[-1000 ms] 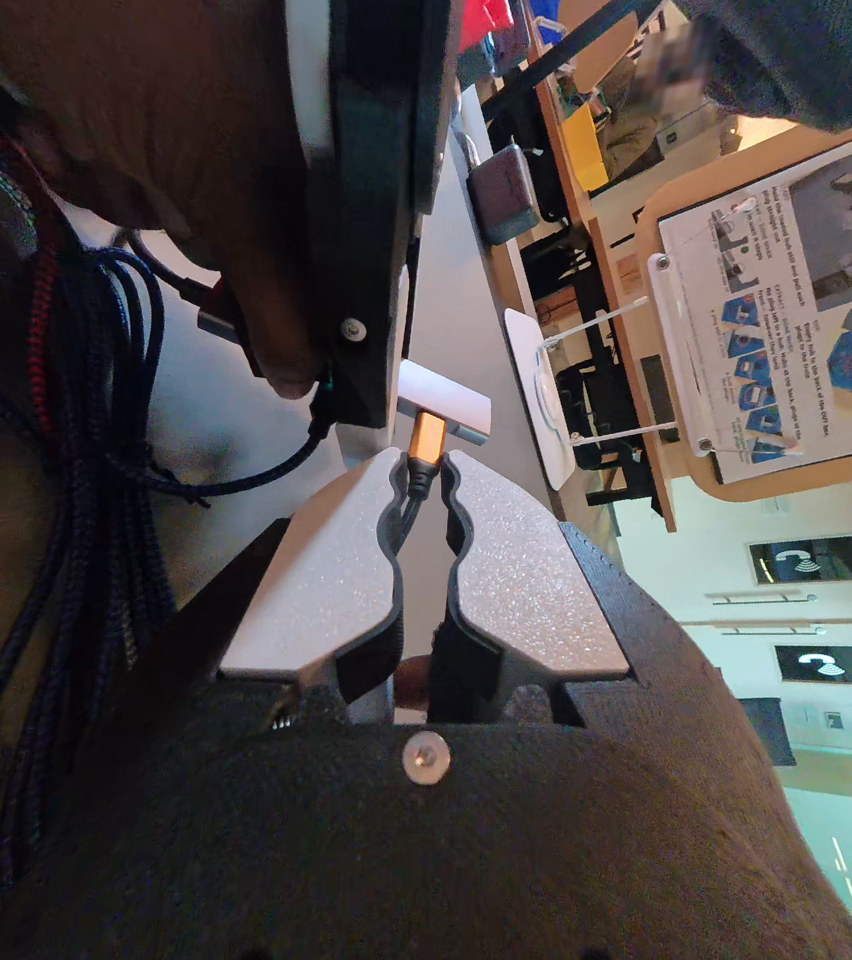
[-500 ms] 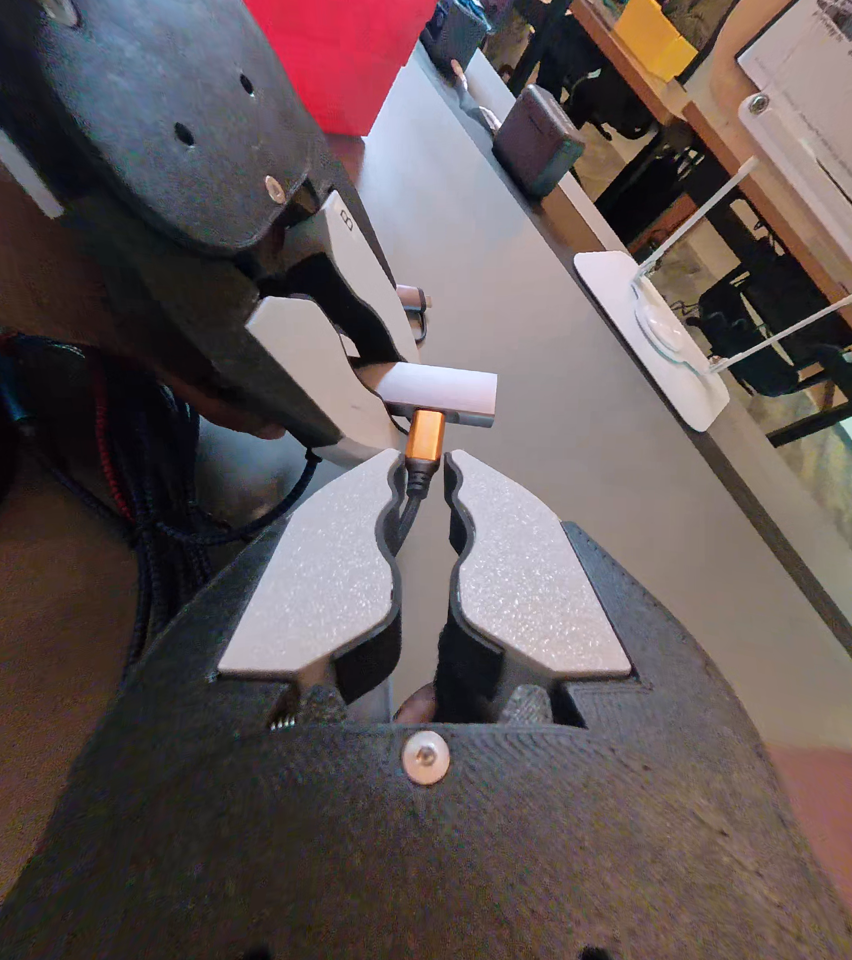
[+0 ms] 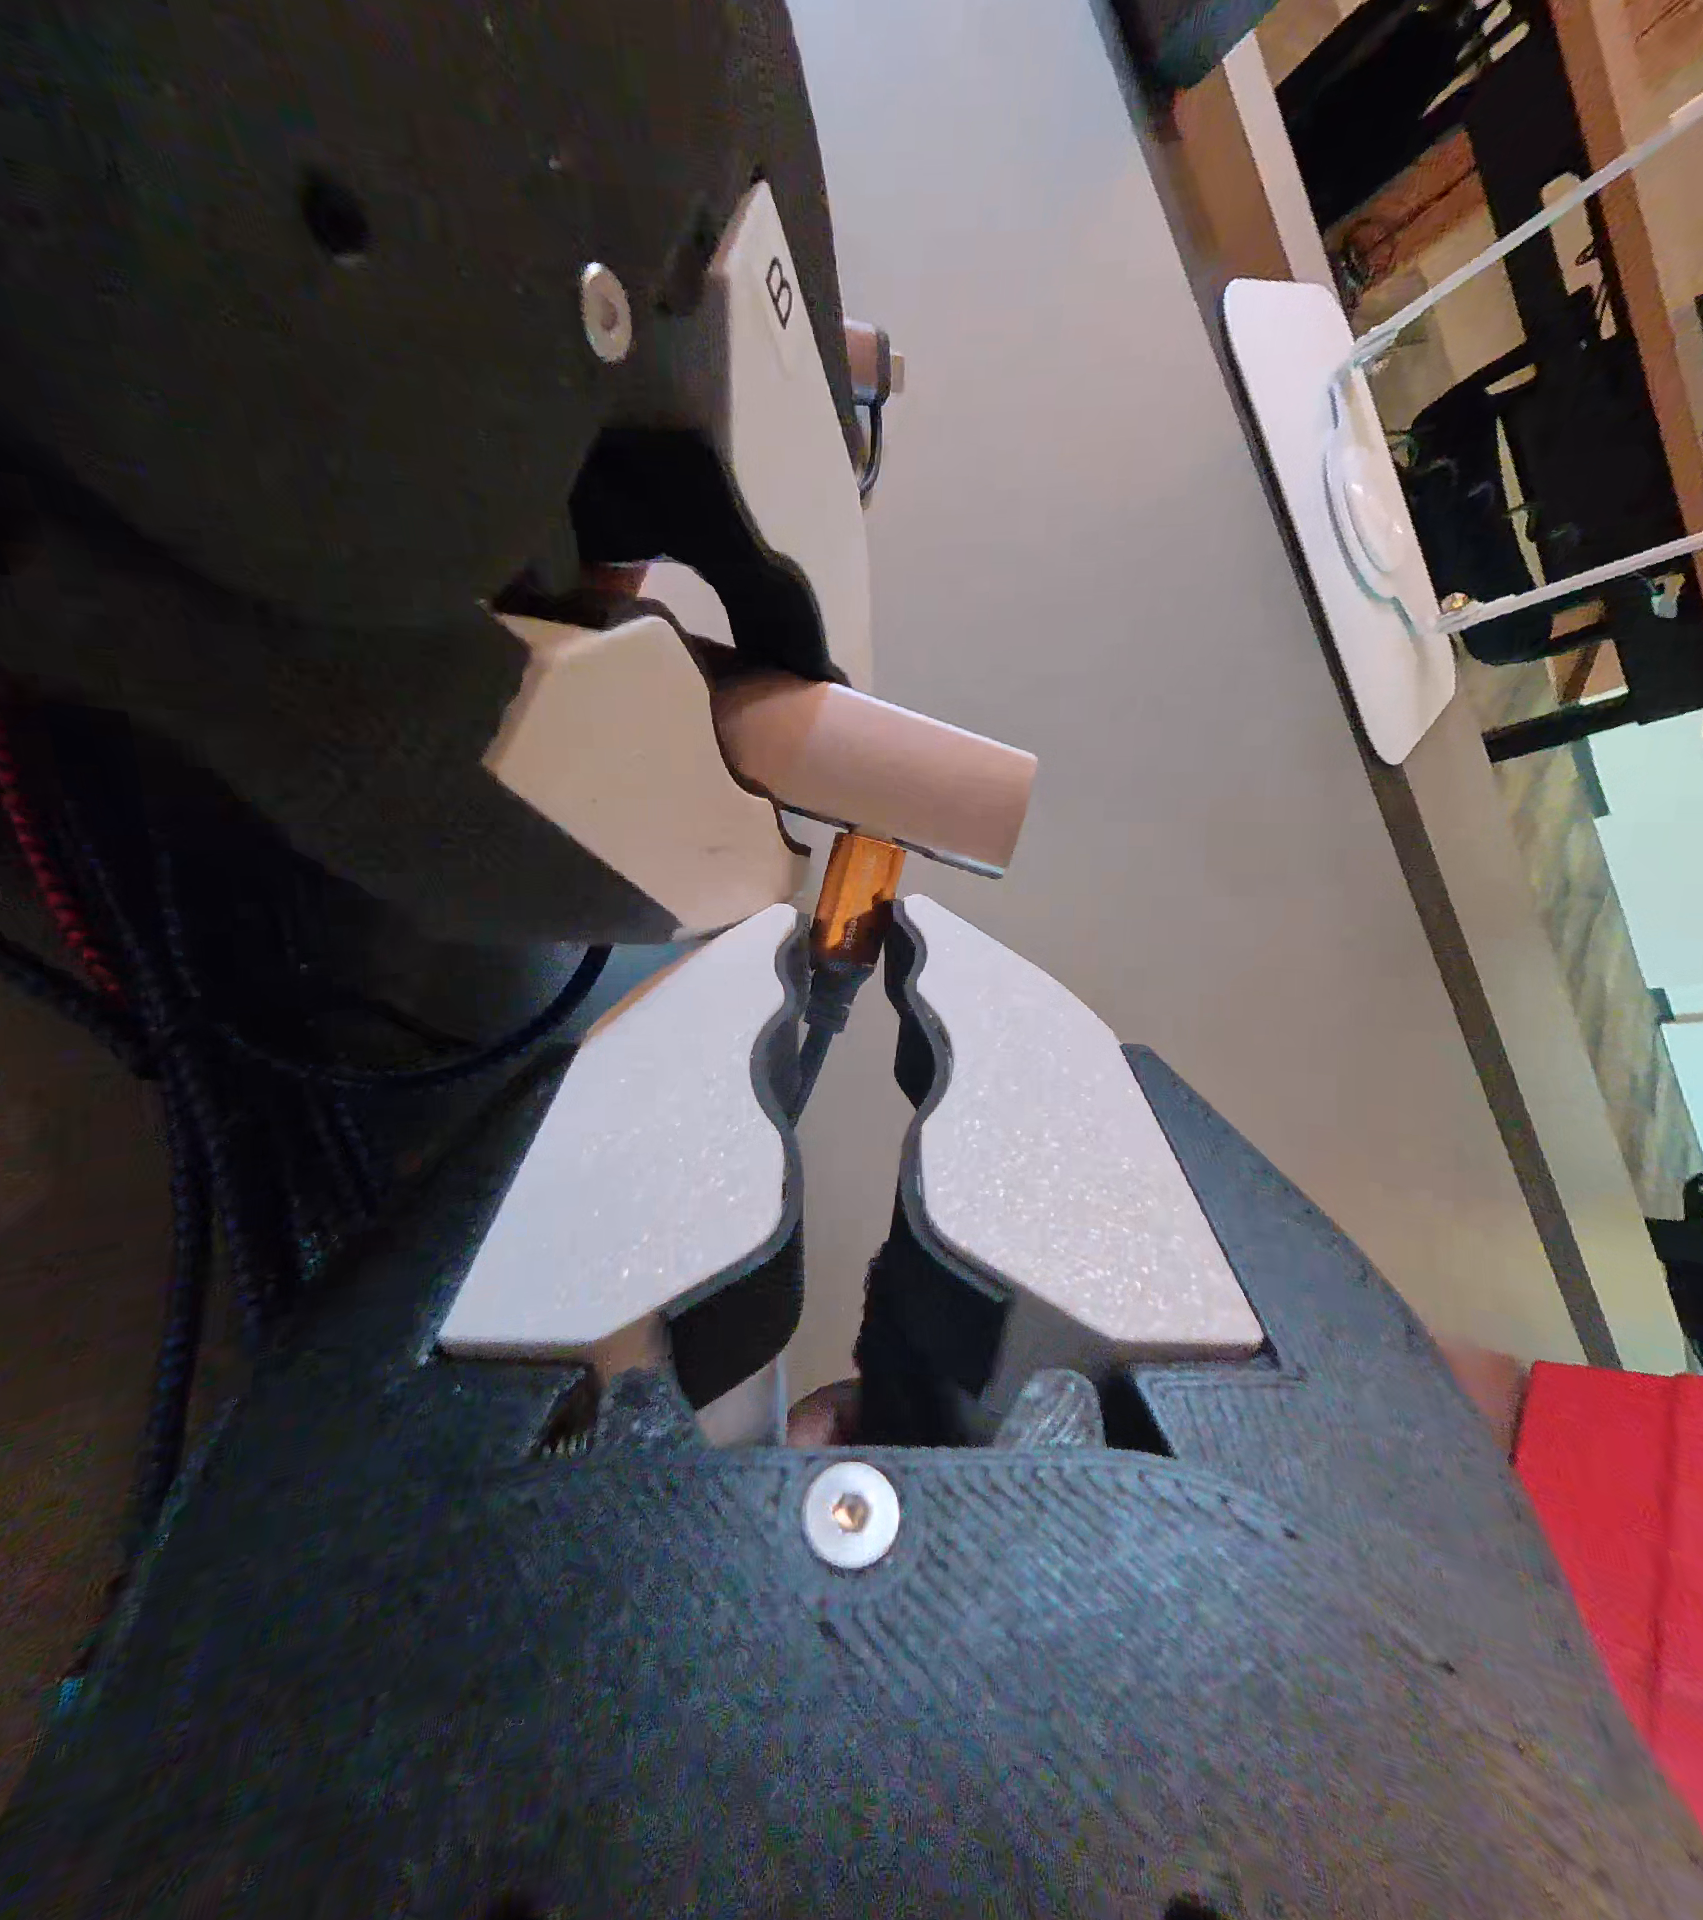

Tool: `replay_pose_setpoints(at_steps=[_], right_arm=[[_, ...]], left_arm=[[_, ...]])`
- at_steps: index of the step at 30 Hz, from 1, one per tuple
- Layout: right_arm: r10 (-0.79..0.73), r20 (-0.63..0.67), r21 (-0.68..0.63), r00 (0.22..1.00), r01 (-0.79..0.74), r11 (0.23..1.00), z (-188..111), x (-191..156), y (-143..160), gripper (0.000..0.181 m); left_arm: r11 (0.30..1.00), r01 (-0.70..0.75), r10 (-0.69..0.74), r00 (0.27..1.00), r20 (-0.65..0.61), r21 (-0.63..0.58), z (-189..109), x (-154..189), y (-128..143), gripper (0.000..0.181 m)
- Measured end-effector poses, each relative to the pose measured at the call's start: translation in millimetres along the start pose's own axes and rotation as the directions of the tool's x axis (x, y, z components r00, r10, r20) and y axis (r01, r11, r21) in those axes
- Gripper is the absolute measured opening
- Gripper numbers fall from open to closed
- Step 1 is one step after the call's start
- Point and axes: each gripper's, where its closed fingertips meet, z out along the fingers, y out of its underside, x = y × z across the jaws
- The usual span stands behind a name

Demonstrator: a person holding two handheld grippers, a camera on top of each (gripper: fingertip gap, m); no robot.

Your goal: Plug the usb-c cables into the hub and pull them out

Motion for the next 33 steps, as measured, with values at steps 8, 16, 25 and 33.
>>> replay_pose_setpoints(at_steps=[8, 16, 25, 33], right_arm=[[0.026, -0.016, 0.010, 1.000, -0.026, 1.000, -7, -5, 1, 0.013], [-0.012, -0.083, 0.028, 0.996, 0.014, 1.000, -13, -5, -1, 0.013], [0.053, -0.048, 0.085, 0.997, -0.048, 0.995, -34, -16, 4, 0.004], [0.126, 0.053, 0.130, 0.991, -0.132, 0.983, -42, -6, 12, 0.004]], left_arm=[[0.999, 0.041, -0.041, 0.999, -0.030, 0.007, -1, 0, 0, 0.025], [0.996, 0.093, -0.092, 0.992, -0.089, 0.010, -1, 2, -1, 0.025], [0.999, 0.051, -0.050, 0.996, -0.073, 0.012, -1, 3, -1, 0.025], [0.994, 0.090, -0.085, 0.993, -0.082, 0.056, -3, 2, -8, 0.024]])
